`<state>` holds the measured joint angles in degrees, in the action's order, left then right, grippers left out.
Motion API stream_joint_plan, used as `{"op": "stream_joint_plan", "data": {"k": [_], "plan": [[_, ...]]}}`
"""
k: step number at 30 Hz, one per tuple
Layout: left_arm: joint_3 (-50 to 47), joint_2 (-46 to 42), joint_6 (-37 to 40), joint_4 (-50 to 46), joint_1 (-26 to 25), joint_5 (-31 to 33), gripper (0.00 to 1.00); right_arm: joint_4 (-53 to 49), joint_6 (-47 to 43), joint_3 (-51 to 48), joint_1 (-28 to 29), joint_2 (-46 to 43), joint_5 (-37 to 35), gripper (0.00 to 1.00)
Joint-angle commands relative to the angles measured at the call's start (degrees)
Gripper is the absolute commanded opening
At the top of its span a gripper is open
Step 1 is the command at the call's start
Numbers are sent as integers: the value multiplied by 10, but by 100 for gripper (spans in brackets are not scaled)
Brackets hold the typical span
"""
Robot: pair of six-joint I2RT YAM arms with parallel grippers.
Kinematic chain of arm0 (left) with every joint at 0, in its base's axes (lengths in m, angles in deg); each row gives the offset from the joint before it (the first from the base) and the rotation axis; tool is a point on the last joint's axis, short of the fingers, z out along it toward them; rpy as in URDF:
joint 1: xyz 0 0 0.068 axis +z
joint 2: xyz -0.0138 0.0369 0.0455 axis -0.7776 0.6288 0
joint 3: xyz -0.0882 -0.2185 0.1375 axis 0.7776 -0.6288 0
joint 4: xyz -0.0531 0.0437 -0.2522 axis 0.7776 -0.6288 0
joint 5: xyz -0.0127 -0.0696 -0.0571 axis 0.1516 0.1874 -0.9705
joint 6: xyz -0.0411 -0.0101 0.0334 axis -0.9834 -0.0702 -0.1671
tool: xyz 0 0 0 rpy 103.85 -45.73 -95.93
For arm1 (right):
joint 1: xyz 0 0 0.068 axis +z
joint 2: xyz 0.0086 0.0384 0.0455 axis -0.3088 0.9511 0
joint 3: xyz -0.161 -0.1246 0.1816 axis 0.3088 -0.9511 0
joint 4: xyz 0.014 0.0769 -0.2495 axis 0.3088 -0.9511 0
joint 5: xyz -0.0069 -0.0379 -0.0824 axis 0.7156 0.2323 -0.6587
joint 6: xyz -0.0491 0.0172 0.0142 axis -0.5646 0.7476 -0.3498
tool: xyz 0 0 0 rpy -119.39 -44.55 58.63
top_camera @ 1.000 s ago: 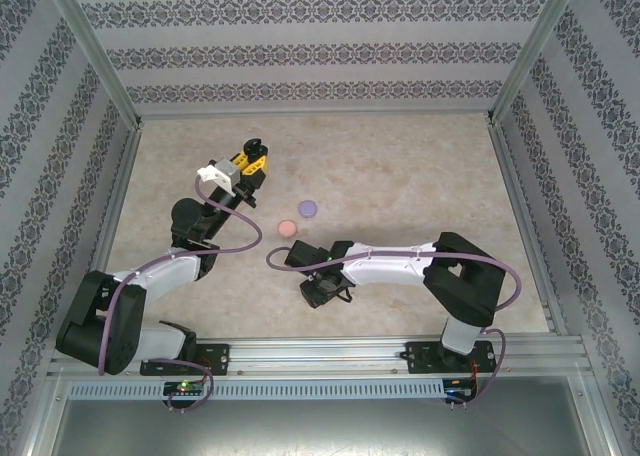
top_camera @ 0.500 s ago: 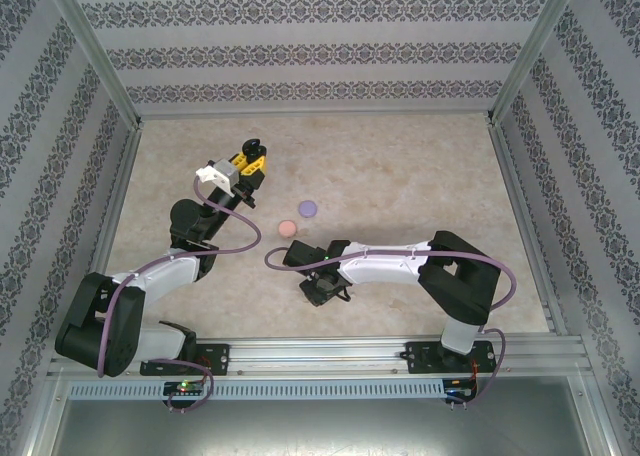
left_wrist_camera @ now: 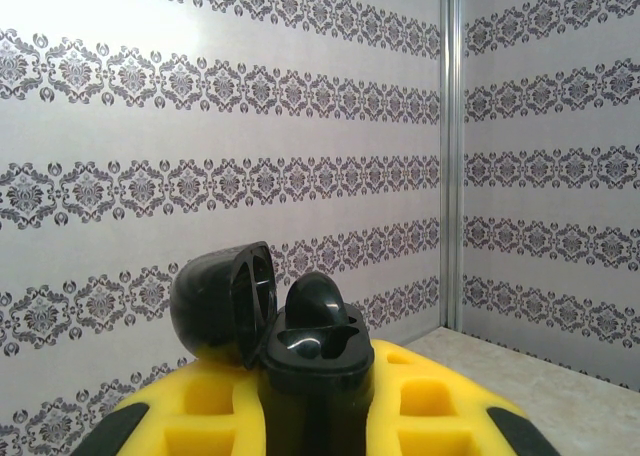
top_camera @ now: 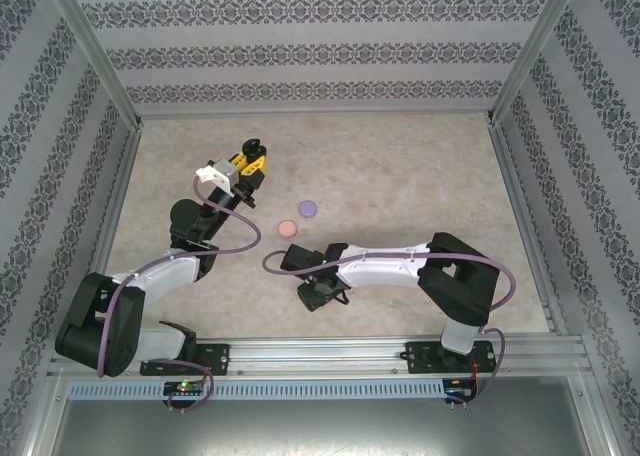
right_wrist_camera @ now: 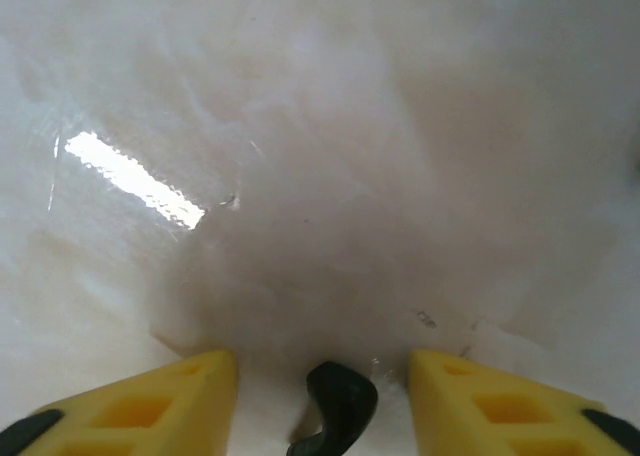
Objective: Insert the wireless bluetooth earbuds into the charging case
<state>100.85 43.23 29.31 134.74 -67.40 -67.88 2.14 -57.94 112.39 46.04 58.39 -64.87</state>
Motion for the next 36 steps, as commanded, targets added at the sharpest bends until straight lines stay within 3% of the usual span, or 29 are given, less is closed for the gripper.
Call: {"op": "stream_joint_plan", "data": {"k": [1,14,36], "plan": [[-2,-7,-12,4,7,-1,0,-34,57,22,5,-6,-31,56],[0,-8,-2,3,7,3,0,-19,295,15,12,-18,-42,48],[5,13,-12,23,12,-2,0,-48,313,40,22,39,-59,34]]}}
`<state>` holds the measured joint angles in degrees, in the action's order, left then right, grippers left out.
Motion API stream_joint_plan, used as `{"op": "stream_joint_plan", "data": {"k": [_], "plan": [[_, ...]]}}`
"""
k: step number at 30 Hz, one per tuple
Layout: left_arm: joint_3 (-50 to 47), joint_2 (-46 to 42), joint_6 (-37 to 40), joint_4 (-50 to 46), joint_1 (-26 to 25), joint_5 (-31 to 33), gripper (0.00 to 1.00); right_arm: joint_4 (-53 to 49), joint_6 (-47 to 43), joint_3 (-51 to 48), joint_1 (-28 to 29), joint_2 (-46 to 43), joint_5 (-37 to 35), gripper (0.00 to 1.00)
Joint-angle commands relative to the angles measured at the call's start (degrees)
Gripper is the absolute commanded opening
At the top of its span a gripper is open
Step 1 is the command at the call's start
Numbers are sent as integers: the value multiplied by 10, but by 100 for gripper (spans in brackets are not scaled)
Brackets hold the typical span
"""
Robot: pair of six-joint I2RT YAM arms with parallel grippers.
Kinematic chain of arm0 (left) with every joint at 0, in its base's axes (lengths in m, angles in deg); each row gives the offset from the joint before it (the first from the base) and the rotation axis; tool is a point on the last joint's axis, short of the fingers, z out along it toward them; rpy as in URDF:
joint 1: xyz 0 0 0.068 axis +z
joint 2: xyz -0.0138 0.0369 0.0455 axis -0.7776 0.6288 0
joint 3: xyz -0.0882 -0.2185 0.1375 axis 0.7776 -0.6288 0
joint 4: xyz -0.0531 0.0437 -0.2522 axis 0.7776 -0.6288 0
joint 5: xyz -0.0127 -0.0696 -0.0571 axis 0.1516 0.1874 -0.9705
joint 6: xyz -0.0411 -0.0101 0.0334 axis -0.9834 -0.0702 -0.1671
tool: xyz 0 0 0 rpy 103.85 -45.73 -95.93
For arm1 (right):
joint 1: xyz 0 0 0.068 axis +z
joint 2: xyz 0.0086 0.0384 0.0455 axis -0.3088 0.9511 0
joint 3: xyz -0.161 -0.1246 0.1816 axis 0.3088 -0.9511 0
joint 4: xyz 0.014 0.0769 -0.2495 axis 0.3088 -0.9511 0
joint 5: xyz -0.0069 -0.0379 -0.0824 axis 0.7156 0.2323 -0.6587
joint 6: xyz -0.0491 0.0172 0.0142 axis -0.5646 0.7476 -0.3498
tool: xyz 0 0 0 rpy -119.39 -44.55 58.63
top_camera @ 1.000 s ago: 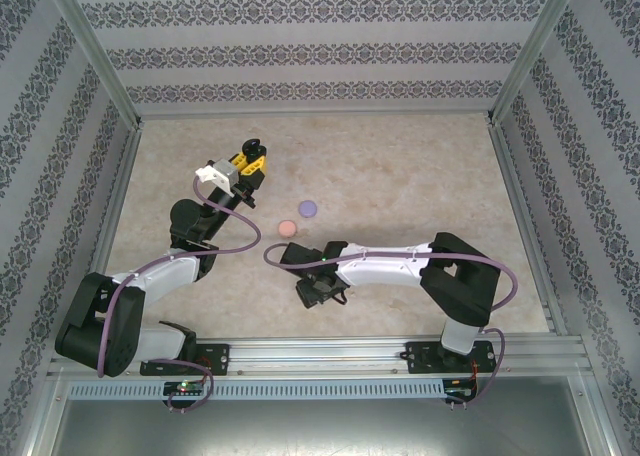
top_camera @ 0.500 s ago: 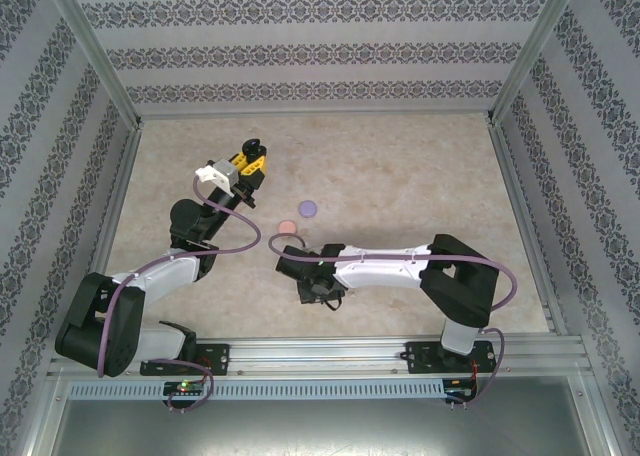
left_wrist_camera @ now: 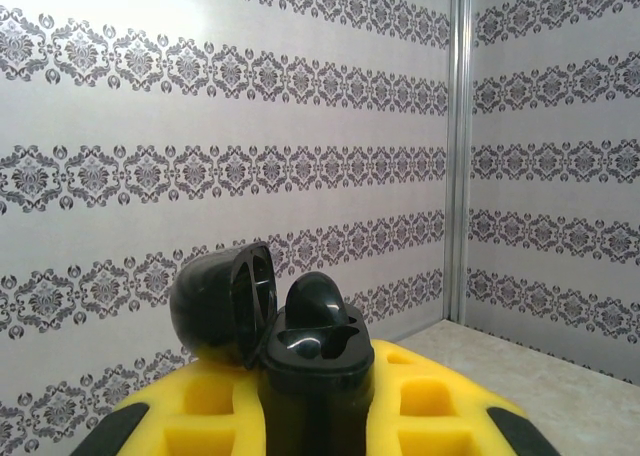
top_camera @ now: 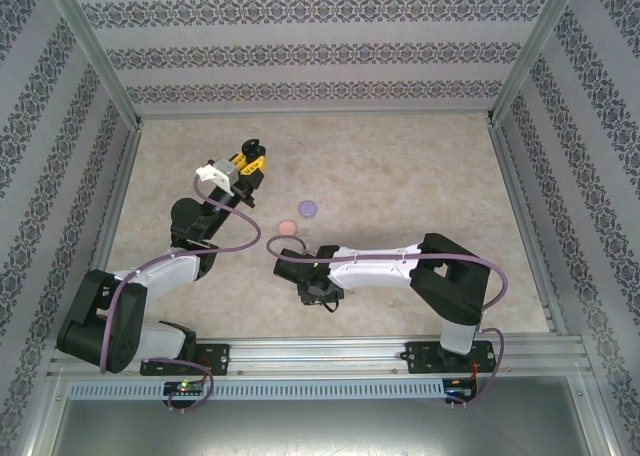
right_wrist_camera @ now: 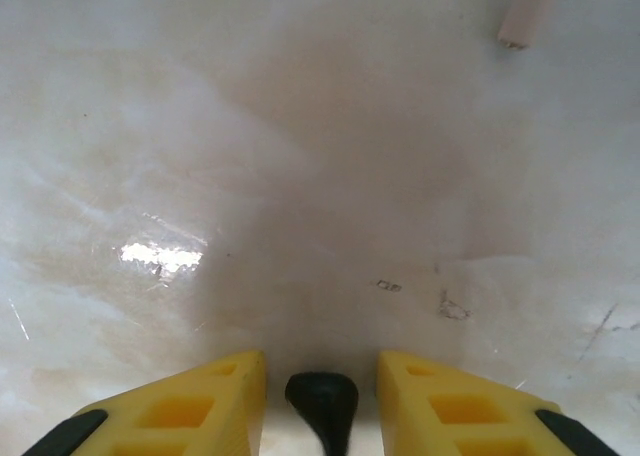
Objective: Insert the wireless bluetooth earbuds into the charging case
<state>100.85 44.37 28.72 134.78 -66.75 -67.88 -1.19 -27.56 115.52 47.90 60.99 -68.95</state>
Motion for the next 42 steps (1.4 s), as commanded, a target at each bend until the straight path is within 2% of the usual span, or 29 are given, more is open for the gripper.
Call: {"op": "stream_joint_plan", "data": {"k": [1,12,20,29,34,38,42], "plan": [[5,2,-7,23,5,-2,0,-14,9,7,4,12,-18,33],[5,3,-11,21,5,-2,0,-14,9,-2,10,2,-16,28],[3,2,-16,19,6,-3,0,-12,6,-2,13,-6,-22,18],[9,2,-24,10,5,-10,0,-17,-15,-17,6,-78,-77,15],[12,-1,-26,-2,5,-21,0,-26,-55,-35,-30,-155,-107,15],[15,3,-30,-5,5,-36,0,-27,-119,-33,-90,-224,-123,15],[19,11,-36,-12,5,-77,0,-6,-203,-5,-162,-282,-130,16]]}}
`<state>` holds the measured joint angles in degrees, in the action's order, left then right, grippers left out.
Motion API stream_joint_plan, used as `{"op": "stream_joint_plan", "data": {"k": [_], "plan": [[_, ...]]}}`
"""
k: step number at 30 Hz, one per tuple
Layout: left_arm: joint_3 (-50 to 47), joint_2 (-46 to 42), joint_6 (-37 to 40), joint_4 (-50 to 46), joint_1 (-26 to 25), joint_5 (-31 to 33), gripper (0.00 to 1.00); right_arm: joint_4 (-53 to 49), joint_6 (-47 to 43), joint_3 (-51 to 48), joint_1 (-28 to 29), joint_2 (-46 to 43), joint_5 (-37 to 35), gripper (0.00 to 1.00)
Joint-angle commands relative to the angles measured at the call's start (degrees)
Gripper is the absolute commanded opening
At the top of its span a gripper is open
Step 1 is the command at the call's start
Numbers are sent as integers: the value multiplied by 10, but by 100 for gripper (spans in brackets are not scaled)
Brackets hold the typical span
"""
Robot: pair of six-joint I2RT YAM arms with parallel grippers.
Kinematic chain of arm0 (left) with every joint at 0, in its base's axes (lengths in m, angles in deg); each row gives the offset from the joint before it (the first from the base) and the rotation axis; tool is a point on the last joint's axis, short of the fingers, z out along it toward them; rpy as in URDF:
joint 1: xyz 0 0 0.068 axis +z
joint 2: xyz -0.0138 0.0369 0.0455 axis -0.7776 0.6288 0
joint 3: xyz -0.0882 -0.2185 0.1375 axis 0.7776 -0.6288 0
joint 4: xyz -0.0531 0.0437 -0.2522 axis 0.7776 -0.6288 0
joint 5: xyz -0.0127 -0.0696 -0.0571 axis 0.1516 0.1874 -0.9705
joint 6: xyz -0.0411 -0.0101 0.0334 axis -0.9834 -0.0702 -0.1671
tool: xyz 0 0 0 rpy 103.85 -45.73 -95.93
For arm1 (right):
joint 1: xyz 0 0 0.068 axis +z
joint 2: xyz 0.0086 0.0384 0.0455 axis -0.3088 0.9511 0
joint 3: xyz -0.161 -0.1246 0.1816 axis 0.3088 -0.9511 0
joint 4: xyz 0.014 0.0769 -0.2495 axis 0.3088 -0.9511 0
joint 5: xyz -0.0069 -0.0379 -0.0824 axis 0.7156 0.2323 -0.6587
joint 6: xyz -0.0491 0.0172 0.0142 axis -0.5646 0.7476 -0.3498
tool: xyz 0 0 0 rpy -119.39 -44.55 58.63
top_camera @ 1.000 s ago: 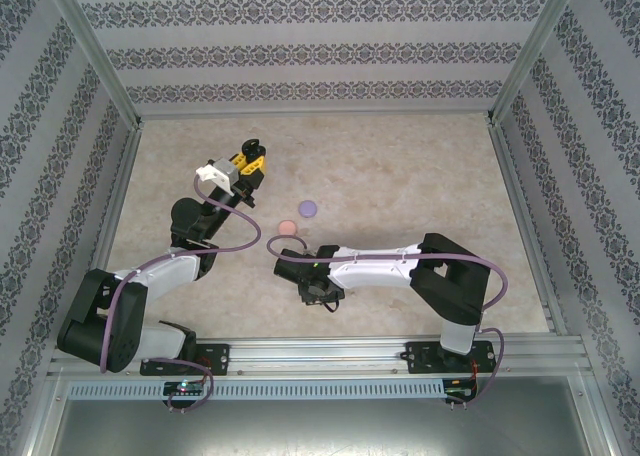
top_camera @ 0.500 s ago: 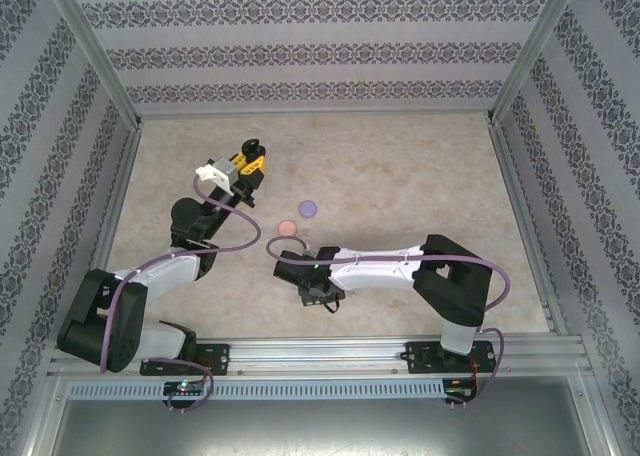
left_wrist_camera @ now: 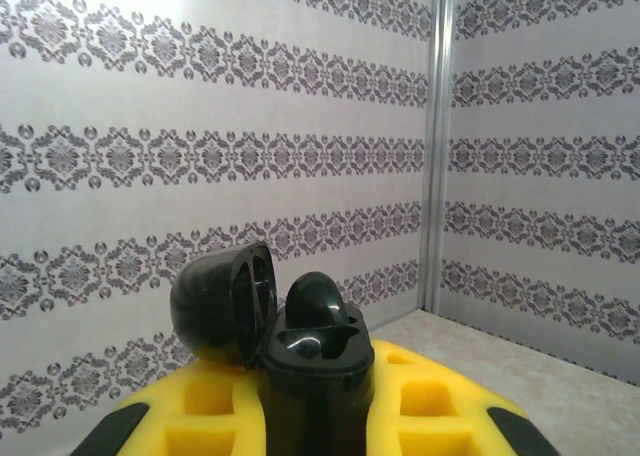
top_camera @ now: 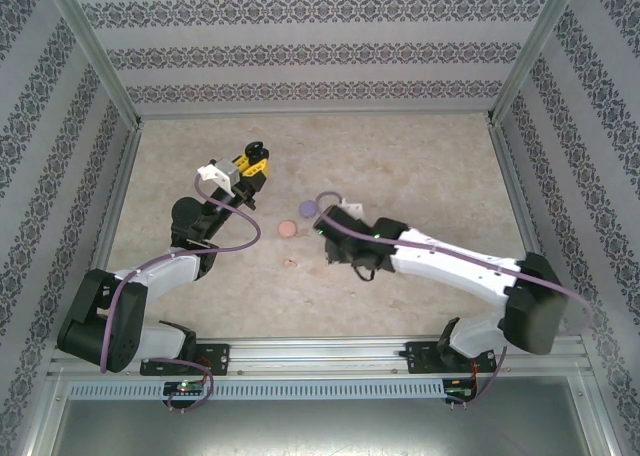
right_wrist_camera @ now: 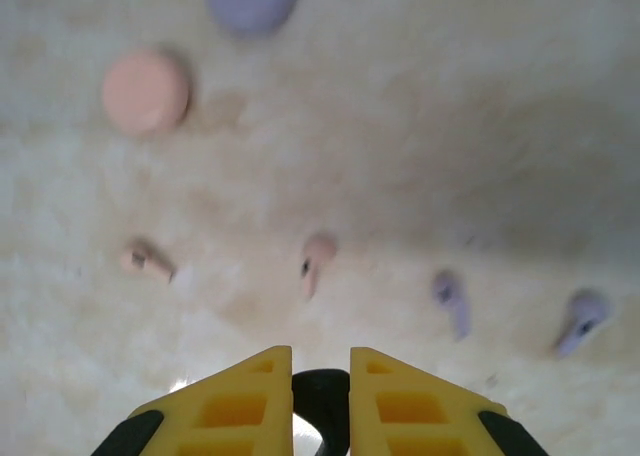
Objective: Insert the wireless bluetooth earbuds into the charging case
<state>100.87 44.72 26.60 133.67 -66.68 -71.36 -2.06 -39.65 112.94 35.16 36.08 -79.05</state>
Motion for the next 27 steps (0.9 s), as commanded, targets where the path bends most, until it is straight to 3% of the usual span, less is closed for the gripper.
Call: {"op": "stream_joint_plan", "data": {"k": [1,6,10,18,27], "plan": [[20,11,-17,-3,4,-54,0,9,-102,30,-51,-41,-25,16],[26,41,-29,4,-6,-121,0,56,-205,98,-125,-60,16,17],[48,78,-23,1,-31,-160,0,88,-266,150,-152,-50,51,17],[121,169,-16,12,-82,-191,0,180,-362,169,-162,-52,142,17],[197,229,-26,23,-102,-221,0,260,-397,118,-161,-71,184,17]]}}
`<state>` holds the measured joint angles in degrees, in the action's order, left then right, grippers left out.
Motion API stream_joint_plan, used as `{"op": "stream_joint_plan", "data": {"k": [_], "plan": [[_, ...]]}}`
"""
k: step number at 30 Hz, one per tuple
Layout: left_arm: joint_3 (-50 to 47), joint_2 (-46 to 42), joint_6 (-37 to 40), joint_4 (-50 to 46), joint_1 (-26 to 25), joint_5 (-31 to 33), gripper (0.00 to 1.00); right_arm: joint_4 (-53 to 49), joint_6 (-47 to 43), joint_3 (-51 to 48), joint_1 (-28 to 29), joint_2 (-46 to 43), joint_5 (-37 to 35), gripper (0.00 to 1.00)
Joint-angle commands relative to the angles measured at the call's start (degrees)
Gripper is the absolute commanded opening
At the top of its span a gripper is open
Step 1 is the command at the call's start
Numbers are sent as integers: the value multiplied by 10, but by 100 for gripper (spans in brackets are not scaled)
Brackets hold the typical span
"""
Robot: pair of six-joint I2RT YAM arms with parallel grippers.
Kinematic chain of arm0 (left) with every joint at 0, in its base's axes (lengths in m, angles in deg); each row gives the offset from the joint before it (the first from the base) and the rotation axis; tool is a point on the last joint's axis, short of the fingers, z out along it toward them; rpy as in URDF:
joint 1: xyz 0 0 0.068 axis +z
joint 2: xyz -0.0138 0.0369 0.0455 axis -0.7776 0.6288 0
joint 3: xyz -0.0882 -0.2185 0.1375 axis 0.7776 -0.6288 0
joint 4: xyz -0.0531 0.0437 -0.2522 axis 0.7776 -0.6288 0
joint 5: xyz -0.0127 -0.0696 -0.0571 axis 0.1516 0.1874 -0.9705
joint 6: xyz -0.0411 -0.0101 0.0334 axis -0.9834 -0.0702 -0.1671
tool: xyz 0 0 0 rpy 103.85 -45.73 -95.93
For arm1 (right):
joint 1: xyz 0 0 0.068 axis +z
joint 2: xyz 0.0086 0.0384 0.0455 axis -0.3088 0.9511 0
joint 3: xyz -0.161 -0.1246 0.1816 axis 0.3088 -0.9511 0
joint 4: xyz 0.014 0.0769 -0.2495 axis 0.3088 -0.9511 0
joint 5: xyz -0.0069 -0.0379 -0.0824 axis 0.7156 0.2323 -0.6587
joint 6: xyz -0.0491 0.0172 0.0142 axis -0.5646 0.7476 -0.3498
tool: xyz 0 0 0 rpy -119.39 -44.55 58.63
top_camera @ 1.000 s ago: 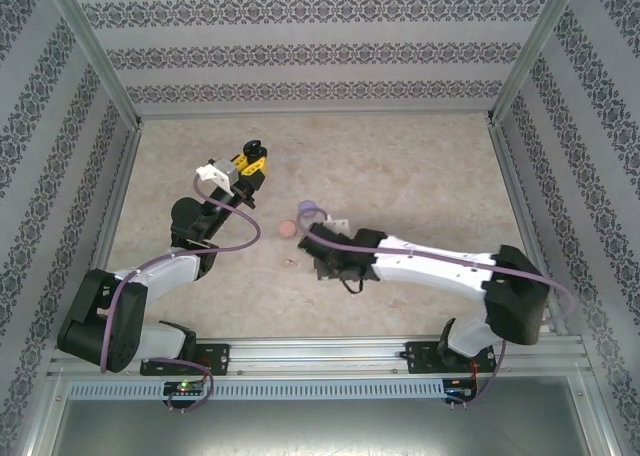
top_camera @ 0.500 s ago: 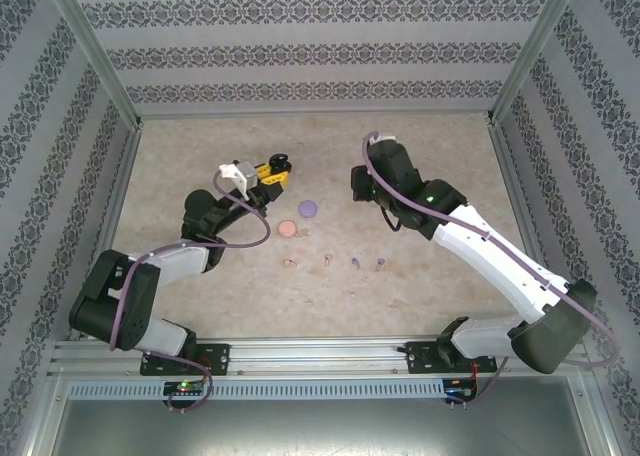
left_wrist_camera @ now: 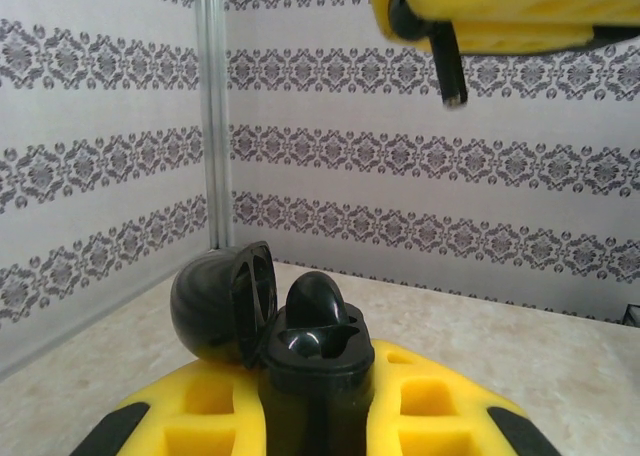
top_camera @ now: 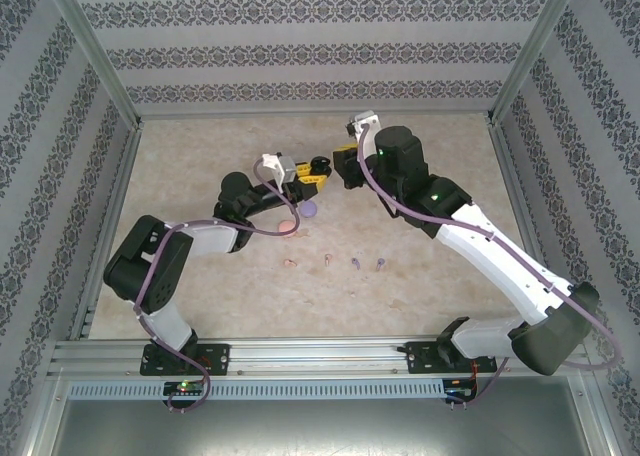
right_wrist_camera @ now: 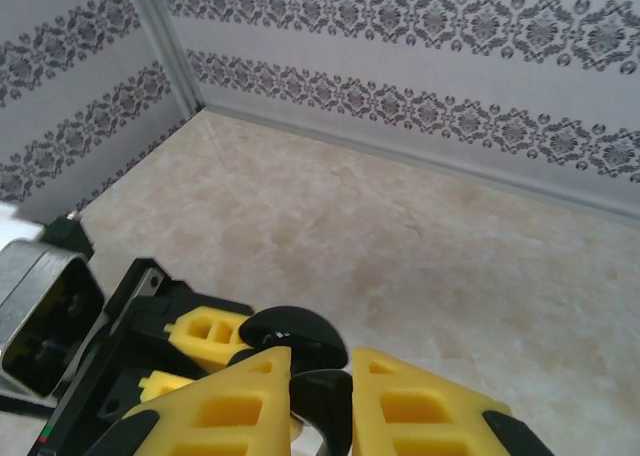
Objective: Insert the wireless bluetooth earbuds into the charging case
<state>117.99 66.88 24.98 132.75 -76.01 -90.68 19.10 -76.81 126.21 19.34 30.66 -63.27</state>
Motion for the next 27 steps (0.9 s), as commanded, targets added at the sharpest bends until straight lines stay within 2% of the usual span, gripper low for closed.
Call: {"op": "stream_joint_plan", "data": {"k": [1,27], "plan": [[30,9,-10,32,-10,-28,0,52,-26,-17,-3,-16,27,17],[41,-2,-10,36,-16,-27,0,71,-4,-16,15,41,50,16]]}}
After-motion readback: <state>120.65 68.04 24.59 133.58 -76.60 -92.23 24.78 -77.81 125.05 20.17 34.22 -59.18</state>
